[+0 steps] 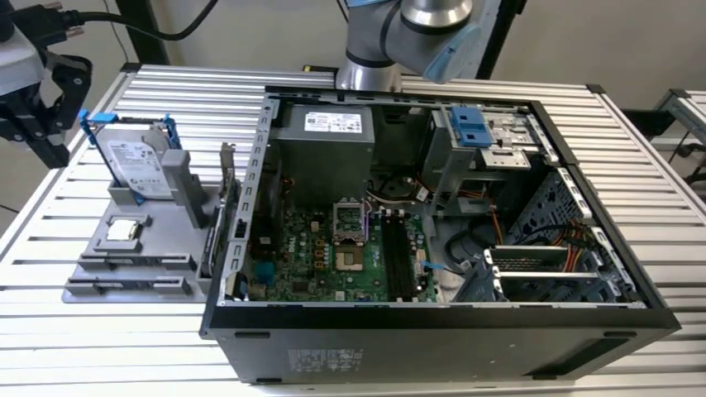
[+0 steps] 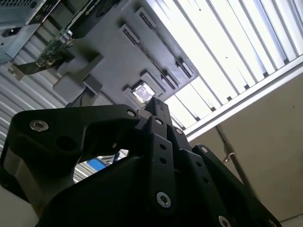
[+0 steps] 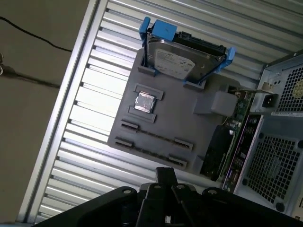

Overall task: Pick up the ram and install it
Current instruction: 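Pick up the ram and move it above insertion slot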

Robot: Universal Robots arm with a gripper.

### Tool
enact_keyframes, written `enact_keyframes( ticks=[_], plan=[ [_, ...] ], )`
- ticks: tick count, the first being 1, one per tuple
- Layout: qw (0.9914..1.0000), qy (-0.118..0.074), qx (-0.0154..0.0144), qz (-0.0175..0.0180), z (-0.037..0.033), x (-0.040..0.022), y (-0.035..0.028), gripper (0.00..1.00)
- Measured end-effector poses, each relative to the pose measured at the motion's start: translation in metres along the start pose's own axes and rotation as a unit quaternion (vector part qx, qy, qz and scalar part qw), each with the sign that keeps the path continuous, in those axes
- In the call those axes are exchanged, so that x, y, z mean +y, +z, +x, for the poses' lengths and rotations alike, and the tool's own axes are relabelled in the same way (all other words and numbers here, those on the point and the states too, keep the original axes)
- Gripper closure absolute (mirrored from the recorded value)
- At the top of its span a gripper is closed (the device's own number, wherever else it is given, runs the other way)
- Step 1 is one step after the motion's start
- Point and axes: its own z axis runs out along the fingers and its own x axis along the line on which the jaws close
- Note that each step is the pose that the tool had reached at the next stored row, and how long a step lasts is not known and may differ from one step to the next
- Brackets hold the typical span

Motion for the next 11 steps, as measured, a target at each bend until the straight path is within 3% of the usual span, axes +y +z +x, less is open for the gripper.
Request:
enact_keyframes(
  ticks=[6,11],
  plan=[
    [0.99963,-0.027,0.0014,-0.0003,0.0,0.0,-0.0005,1.0],
    [0.99836,-0.057,0.0029,-0.0006,-0.0001,0.0,-0.0009,1.0]
  ],
)
